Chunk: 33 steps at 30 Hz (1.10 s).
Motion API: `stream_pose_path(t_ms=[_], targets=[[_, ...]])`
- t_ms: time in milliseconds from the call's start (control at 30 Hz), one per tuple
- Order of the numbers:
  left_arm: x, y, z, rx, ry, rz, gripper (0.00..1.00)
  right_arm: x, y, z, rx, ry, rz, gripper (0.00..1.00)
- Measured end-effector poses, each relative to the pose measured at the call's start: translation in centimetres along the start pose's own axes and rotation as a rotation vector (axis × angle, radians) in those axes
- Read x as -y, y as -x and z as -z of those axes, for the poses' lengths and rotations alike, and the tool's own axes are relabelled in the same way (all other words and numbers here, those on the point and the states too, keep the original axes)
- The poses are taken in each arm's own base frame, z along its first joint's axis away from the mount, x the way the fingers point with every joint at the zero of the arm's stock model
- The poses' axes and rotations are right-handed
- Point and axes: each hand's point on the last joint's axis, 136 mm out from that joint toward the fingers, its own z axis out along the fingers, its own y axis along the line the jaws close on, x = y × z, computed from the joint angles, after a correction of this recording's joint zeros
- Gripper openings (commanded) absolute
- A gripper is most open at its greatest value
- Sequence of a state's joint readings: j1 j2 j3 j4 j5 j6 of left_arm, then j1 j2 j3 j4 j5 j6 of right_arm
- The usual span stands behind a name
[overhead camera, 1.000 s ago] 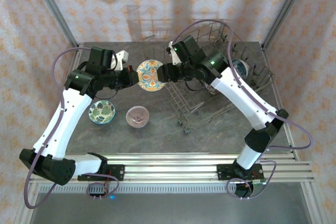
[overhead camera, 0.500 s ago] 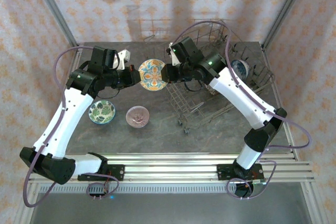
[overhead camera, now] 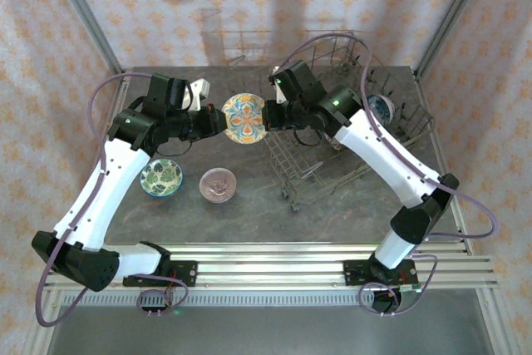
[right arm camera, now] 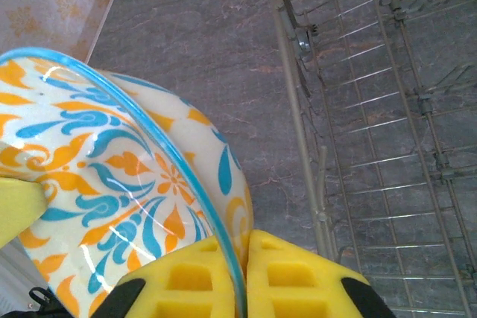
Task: Load the bowls into the dish rack
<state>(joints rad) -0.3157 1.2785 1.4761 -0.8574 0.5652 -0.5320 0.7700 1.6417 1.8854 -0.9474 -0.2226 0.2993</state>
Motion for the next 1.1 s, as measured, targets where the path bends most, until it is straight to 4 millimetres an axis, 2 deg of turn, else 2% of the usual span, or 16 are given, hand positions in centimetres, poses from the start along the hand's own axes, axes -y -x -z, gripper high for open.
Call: stream_pose_path(t_ms=[67,133,200,300,533,667,767,867,967,1100], targets=[[0.4,0.3,0.1,0.010,-0.011,-0.001,0.32,0.3,0.1,0.3,0.010,-0.012,0.000,0.05],[0.8,0.5,0.3,0.019,-0.020,-0.003,0.35,0.4,0.2,0.6,0.023,-0.022,0.000,0.05],[1.1,0.8,0.6,0.029,-0.029,-0.005,0.43,0.7,0.4,1.0,0.040,-0.035,-0.003,0.04],[1.5,1.1,0.9,0.041,-0.038,0.000,0.49,1.0,0.7,1.6,0.065,-0.050,-0.011,0.02],[1.9,1.5,1.3,0.057,-0.044,-0.005,0.56,2.2,1.5,2.3,0.130,-0.112,-0.046,0.01],[1.8,1.6,1.6,0.072,-0.037,-0.008,0.57,3.7,2.4,3.2,0.187,-0.181,-0.067,0.00],[1.8,1.6,2.2,0.089,-0.033,-0.013,0.58,6.5,3.7,5.1,0.264,-0.284,-0.102,0.00],[1.5,1.1,2.4,0.094,-0.029,-0.013,0.58,10.7,4.2,8.3,0.347,-0.433,-0.149,0.00],[0.7,0.4,2.1,0.081,-0.013,-0.005,0.59,14.7,3.3,11.4,0.400,-0.586,-0.180,0.00],[-0.6,-0.5,1.1,0.051,0.015,0.011,0.59,17.8,1.5,13.6,0.416,-0.727,-0.187,0.00]])
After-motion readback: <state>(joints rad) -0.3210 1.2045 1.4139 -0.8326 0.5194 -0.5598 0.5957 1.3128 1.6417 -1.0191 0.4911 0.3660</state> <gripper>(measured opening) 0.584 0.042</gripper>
